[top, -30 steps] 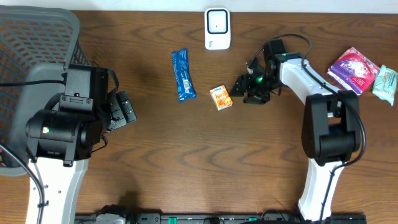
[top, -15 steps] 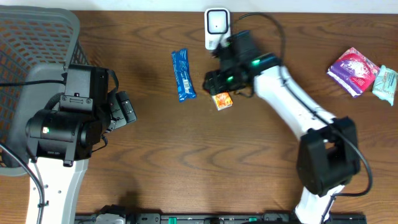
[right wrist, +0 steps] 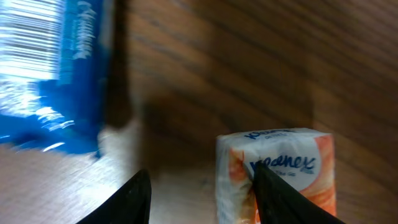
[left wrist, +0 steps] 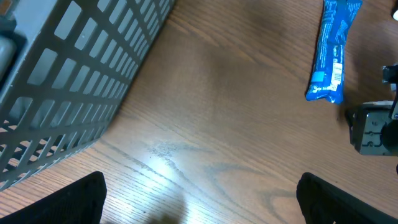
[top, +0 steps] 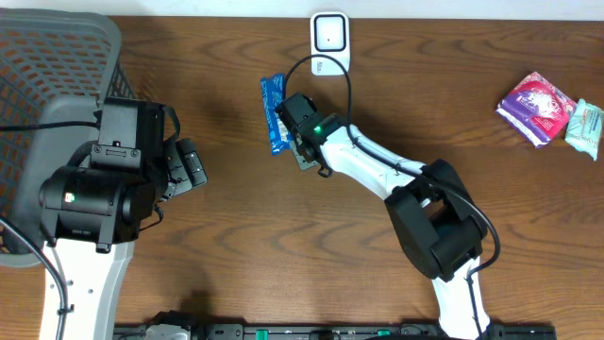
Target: Scan the item barcode
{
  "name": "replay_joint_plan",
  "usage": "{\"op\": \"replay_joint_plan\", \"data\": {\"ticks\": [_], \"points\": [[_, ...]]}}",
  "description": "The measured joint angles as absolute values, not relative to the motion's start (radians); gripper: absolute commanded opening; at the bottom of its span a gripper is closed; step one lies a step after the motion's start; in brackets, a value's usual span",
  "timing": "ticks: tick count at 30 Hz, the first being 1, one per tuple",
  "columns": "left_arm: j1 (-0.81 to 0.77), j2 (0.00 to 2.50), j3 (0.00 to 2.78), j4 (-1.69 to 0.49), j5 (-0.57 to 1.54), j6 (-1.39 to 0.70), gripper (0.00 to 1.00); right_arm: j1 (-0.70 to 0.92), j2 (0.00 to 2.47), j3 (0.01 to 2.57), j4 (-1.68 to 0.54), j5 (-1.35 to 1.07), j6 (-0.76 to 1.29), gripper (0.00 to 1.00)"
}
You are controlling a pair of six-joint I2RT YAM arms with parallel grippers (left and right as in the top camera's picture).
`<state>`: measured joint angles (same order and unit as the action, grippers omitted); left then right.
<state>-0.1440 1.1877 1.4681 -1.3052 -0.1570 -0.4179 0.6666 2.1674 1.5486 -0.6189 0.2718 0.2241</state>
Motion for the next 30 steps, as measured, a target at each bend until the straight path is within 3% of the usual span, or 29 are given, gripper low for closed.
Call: {"op": "replay_joint_plan", "data": {"ticks": [6, 30], "points": [[-0.144, 1.188, 1.468, -1.306, -0.157, -0.418, 0.98, 0.667, 2.173, 1.549, -0.624, 0.341, 0.227, 0.37], [-0.144, 1.188, 1.468, -1.305, -0.157, -0.418, 0.98, 0.662, 2.11, 1.549, -0.716, 0.397, 0.264, 0.43]]}}
